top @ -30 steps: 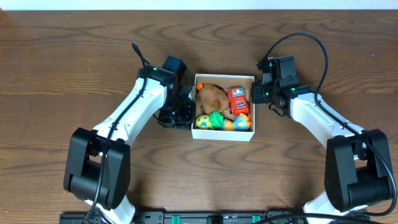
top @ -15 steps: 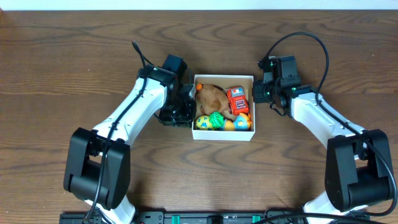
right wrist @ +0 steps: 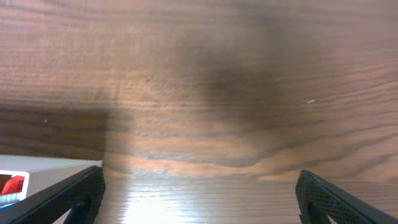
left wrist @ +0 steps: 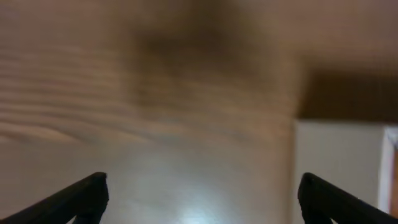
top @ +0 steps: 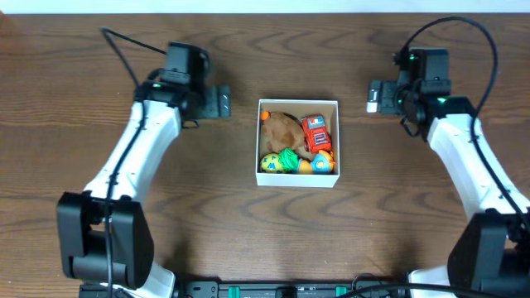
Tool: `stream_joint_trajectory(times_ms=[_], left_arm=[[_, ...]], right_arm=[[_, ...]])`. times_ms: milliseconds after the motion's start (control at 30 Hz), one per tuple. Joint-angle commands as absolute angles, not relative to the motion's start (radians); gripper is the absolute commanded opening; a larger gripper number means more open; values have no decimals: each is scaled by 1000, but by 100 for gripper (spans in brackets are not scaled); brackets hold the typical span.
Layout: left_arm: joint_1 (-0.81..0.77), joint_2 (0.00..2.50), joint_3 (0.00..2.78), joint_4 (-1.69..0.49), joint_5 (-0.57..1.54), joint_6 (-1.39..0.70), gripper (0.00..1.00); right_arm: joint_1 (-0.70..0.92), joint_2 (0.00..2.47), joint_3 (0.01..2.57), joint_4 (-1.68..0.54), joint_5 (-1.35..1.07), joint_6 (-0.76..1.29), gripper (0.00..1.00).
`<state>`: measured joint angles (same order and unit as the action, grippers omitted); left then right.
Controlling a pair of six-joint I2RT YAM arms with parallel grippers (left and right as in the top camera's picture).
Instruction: Pack container
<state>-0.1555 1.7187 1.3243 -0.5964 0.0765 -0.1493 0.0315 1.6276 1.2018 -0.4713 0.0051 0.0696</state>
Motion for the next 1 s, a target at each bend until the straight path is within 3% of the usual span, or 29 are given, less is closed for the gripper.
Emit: stream_joint_trajectory(times_ms=[0,300,967], left_arm=[[-106,1709,1333,-593,-9,-139,98],[-56,1539,1316,-770,-9,-89,98],[-70,386,784,-844,-10,-90,98]], right_arm=[[1,1585,1221,-466,23,28,99],[-6,1388,1216,-661,65,78,99],[60,441,659,-880,153,303,99]])
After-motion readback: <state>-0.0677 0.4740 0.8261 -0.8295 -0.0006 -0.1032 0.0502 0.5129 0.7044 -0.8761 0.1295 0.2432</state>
